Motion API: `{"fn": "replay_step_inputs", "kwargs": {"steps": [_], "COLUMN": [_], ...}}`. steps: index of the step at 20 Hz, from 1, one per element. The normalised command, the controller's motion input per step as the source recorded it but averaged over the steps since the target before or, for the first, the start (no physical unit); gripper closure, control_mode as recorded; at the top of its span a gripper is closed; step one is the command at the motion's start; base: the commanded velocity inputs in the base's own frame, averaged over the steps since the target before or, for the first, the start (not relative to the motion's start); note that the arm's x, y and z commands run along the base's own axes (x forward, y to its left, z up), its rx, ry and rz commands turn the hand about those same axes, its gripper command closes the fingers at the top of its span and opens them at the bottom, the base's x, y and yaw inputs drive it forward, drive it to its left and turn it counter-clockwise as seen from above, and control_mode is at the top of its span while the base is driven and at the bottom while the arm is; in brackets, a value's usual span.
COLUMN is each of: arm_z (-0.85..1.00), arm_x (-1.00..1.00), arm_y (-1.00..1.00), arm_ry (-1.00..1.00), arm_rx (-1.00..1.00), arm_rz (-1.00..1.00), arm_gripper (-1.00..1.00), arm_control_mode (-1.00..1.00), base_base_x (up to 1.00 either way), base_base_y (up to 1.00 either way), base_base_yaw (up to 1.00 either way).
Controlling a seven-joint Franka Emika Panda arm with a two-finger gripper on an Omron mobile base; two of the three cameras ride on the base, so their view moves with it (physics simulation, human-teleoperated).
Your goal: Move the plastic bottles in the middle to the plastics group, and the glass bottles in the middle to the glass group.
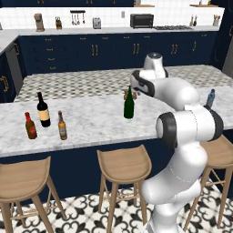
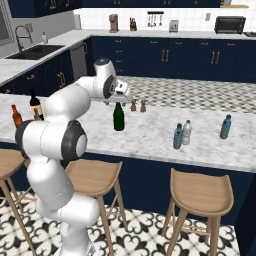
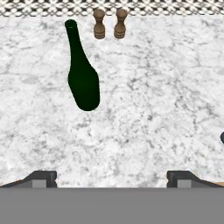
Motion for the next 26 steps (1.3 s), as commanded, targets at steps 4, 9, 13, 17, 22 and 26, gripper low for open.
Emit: {"fn": "replay_step_inputs", "kwargs": {"steps": [4,9,13,17,22,26], "arm_z": [0.02,0.00,-0.12,-0.08,-0.02,-0.14], "arm_x": [0.21,0.21,0.39,0.48,0.37,0.35], "arm_y": [0.25,0.44,0.28,0.02,-0.11,-0.08], "arm_ry": [0.00,0.00,0.00,0.00,0.00,0.01], "arm_rx": [0.02,0.00,0.00,0.00,0.00,0.00], "arm_rz": [0.00,0.00,0.00,0.00,0.00,0.01], "arm_gripper": [-1.00,-1.00,-1.00,-1.00,-1.00,-1.00], "arm_control_mode": [-1.00,-1.00,-1.00,-1.00,-1.00,-1.00], "base_base_x": [0.00,0.00,0.00,0.00,0.00,0.00], "base_base_y": [0.00,0.00,0.00,0.00,0.00,0.00], "base_base_yaw": [0.00,0.00,0.00,0.00,0.00,0.00]}}
